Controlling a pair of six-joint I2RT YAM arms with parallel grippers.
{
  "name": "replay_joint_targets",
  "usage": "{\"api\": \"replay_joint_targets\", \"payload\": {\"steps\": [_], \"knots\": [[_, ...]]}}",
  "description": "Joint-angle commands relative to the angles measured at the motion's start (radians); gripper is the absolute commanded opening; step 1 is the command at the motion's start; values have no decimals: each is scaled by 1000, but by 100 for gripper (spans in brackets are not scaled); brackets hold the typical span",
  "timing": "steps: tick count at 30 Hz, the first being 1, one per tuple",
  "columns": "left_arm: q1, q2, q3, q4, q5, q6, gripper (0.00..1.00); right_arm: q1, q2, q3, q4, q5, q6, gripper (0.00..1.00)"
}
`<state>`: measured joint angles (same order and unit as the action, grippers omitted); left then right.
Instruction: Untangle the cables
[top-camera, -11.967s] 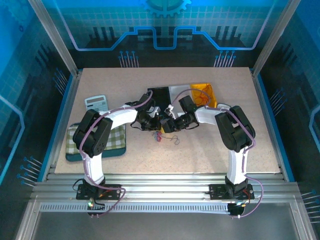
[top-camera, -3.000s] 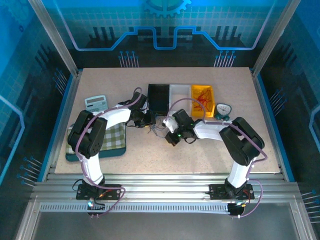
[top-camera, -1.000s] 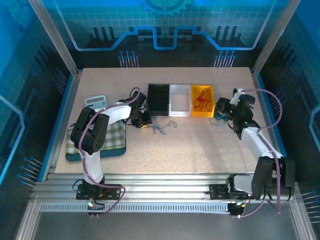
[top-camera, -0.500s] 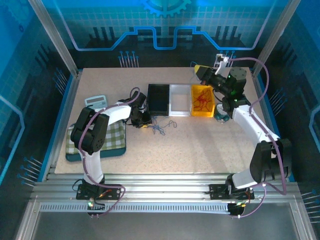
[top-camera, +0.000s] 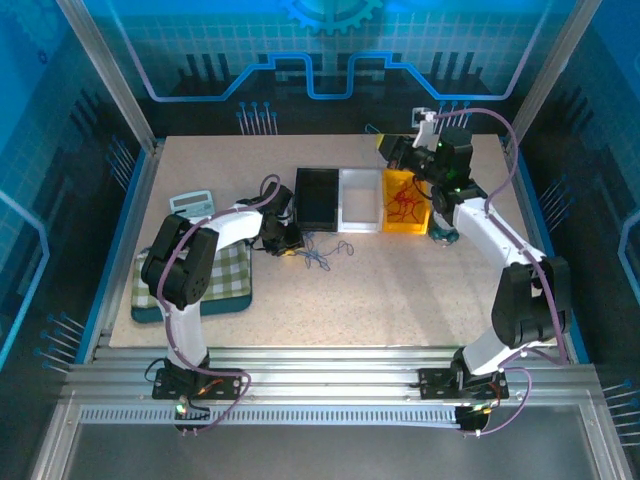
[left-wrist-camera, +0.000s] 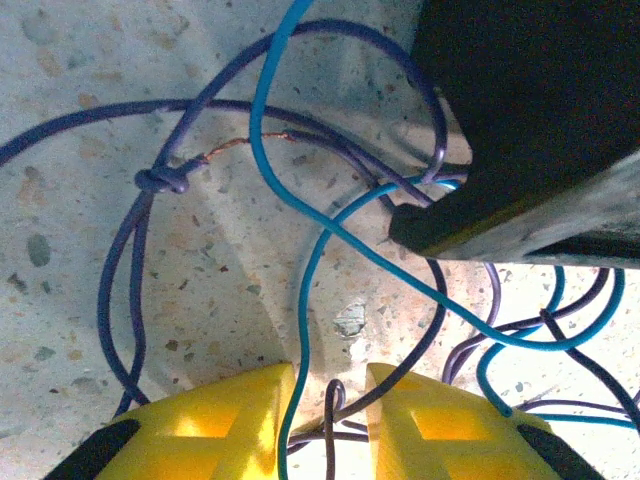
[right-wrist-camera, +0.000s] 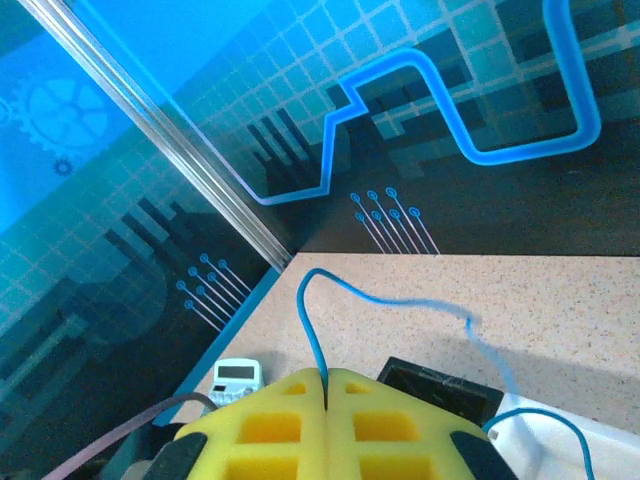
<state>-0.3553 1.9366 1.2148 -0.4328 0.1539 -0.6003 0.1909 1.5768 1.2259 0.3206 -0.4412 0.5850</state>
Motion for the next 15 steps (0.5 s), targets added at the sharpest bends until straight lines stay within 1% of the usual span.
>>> {"api": "replay_joint_targets", "payload": {"steps": [1, 3, 9, 15], "knots": [[9, 18, -14, -35, -86, 19, 28, 23, -10, 11, -45, 16, -75, 3], [9, 18, -14, -35, -86, 19, 28, 28, -20, -5, -79, 16, -87, 3], [9, 25, -11, -32, -77, 17, 28, 44, -35, -40, -100, 28, -93, 3], [7, 25, -11, -34, -73, 16, 28, 53, -5, -57, -134, 52, -94, 3]]}}
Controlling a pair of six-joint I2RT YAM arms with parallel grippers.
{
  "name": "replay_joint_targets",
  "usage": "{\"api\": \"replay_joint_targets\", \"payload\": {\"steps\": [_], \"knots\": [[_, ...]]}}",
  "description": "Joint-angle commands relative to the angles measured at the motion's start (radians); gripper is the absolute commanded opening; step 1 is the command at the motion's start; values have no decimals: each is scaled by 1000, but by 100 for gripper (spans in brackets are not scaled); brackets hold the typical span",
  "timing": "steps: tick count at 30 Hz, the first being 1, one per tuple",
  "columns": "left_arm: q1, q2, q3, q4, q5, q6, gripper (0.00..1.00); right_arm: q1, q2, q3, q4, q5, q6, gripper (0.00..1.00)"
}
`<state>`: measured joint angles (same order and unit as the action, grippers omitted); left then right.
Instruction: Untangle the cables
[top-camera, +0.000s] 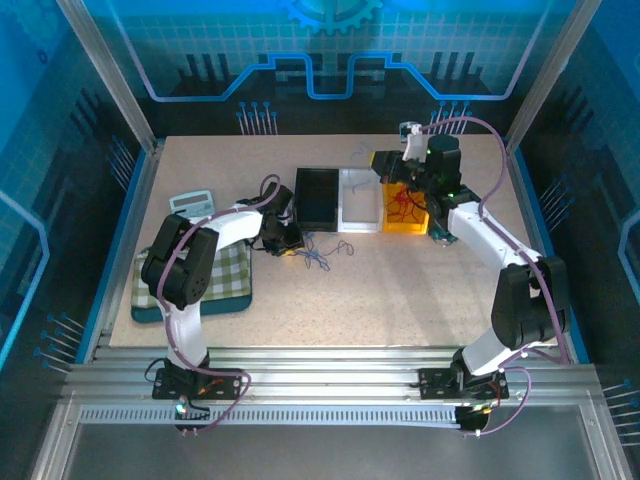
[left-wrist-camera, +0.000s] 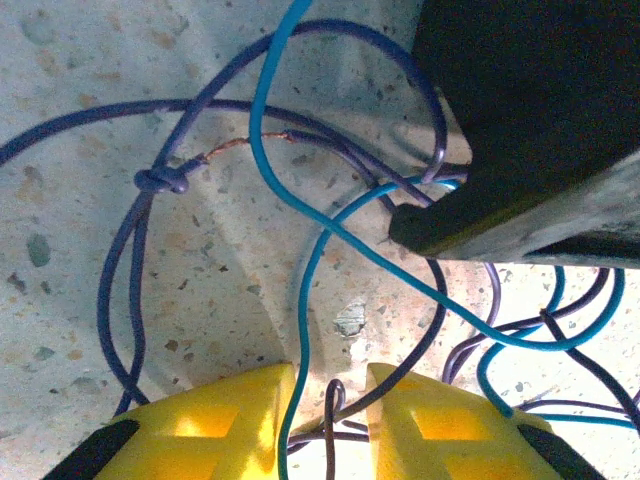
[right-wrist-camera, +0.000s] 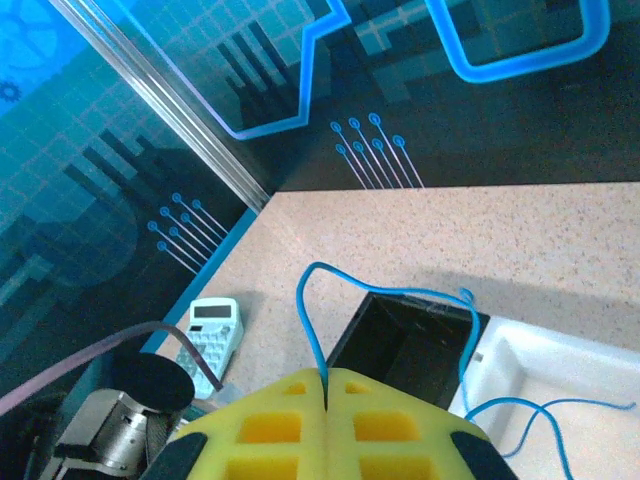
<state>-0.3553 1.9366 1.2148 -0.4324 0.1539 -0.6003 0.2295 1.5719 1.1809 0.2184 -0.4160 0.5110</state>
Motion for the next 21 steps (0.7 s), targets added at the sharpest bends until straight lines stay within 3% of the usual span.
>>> {"api": "replay_joint_targets", "payload": {"steps": [1, 8, 21], "knots": [[7, 24, -12, -34, -74, 15, 28, 16, 7, -13, -42, 35, -19, 3], [4, 12, -20, -34, -86, 17, 28, 30, 75, -39, -97, 79, 1, 2], [-1, 18, -6, -40, -90, 22, 29, 47, 268, -27, -1, 58, 121, 4]]}}
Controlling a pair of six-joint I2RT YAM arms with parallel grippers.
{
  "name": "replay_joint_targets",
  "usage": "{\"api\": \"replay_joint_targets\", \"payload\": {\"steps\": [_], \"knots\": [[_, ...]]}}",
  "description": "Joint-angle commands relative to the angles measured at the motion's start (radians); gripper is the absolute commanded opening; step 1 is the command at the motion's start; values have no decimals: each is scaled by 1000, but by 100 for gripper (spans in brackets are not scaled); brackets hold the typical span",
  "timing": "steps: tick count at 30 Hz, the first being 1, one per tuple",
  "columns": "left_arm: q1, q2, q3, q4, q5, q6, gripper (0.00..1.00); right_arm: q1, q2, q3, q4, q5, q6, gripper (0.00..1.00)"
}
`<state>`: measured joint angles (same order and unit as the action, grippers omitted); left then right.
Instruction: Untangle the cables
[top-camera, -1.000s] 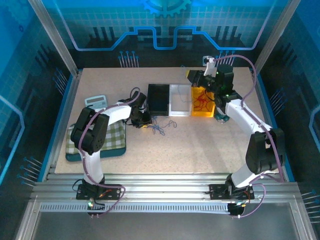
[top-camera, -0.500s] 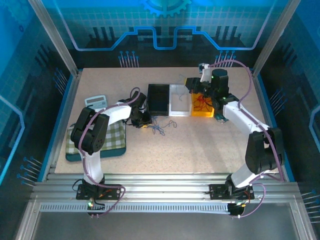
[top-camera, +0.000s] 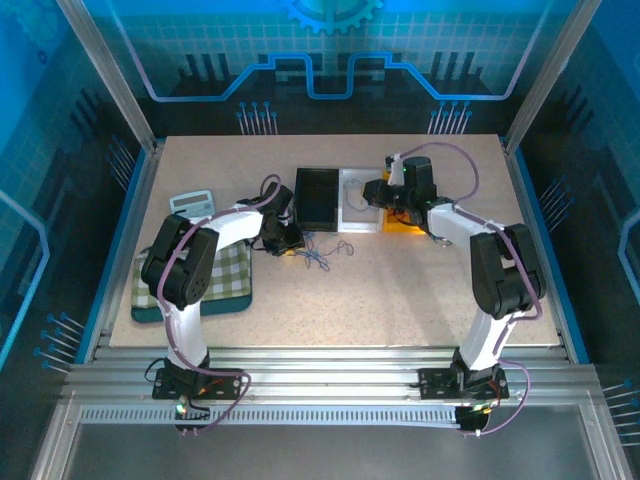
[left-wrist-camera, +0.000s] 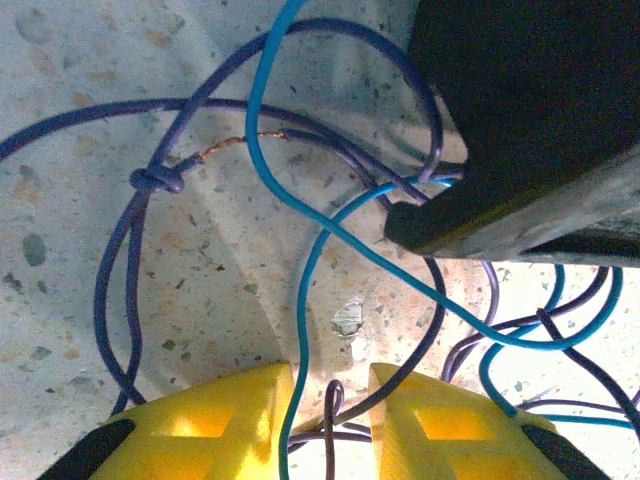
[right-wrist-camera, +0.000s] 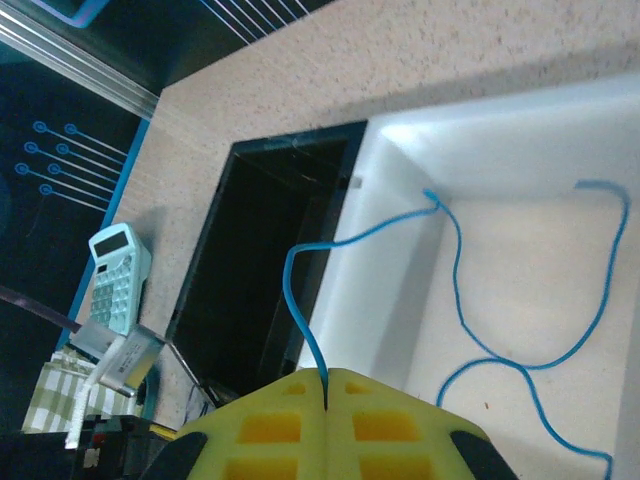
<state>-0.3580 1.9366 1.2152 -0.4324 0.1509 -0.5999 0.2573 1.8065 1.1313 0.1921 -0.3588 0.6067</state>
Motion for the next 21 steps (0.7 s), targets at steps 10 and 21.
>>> {"api": "replay_joint_targets", "payload": {"steps": [10, 21], "knots": [[1, 1, -6, -32, -63, 42, 29, 24, 70, 119, -80, 182, -52, 38], [2, -27, -33, 27, 18, 71, 30, 93, -120, 36, -149, 253, -259, 52]]}}
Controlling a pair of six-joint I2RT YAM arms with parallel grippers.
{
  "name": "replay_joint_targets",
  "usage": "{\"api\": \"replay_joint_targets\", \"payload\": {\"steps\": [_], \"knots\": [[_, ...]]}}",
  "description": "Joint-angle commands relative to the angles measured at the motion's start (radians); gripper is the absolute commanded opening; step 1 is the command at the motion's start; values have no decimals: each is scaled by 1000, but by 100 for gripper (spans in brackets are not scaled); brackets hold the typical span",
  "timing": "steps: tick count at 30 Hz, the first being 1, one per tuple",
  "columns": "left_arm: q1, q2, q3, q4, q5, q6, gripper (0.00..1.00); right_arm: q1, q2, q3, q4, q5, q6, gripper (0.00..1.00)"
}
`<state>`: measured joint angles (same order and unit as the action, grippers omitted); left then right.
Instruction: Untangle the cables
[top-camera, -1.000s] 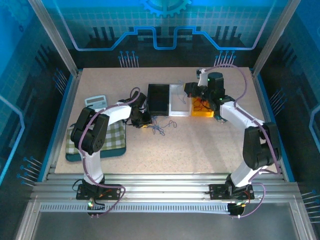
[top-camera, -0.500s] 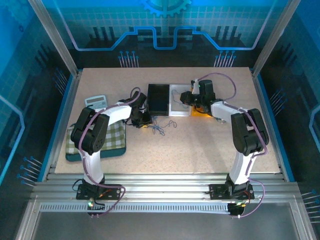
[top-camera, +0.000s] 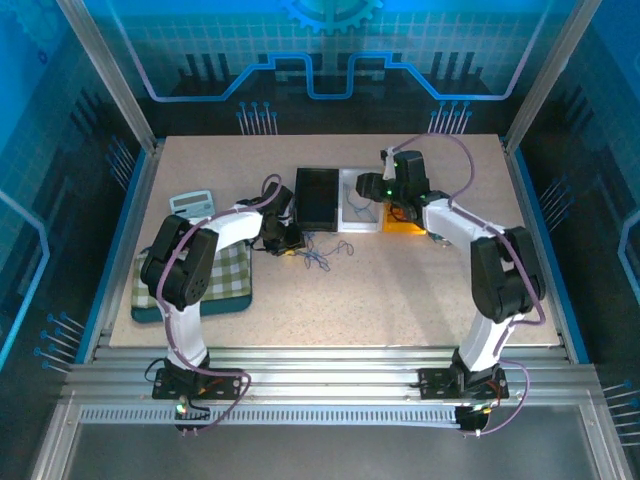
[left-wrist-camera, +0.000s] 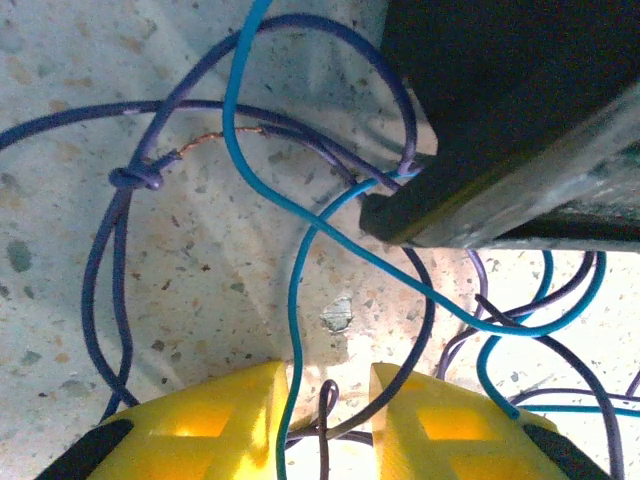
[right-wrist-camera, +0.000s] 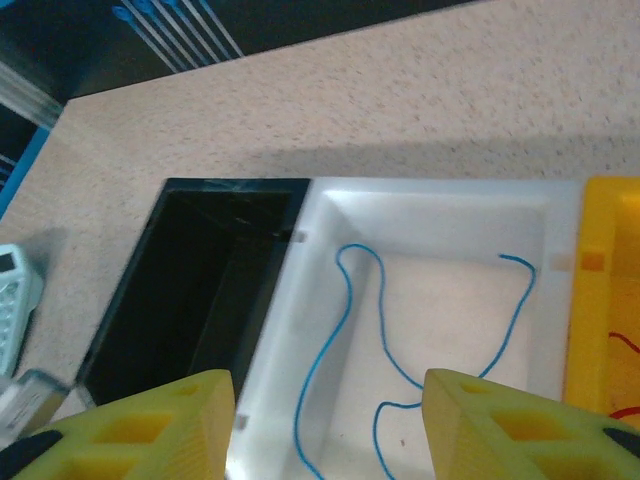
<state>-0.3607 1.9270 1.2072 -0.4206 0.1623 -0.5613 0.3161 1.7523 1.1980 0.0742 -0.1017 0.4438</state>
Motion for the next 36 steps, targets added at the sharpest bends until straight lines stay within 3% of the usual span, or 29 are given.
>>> {"api": "replay_joint_targets", "payload": {"steps": [1, 4, 11, 20, 36], "knots": [[3, -17, -26, 17, 12, 33, 29, 48, -76, -45, -29, -40, -114, 52], [3, -14, -26, 18, 19, 33, 29, 111, -98, -95, -40, -161, -175, 52], [3, -14, -38, 25, 32, 37, 29, 272, 4, -115, -142, -202, -259, 51], [3, -19, -44, 19, 32, 46, 29, 253, 132, -48, -221, -254, -244, 50], [0, -22, -49, 29, 40, 53, 30, 208, 280, 52, -118, -318, -132, 50]]}}
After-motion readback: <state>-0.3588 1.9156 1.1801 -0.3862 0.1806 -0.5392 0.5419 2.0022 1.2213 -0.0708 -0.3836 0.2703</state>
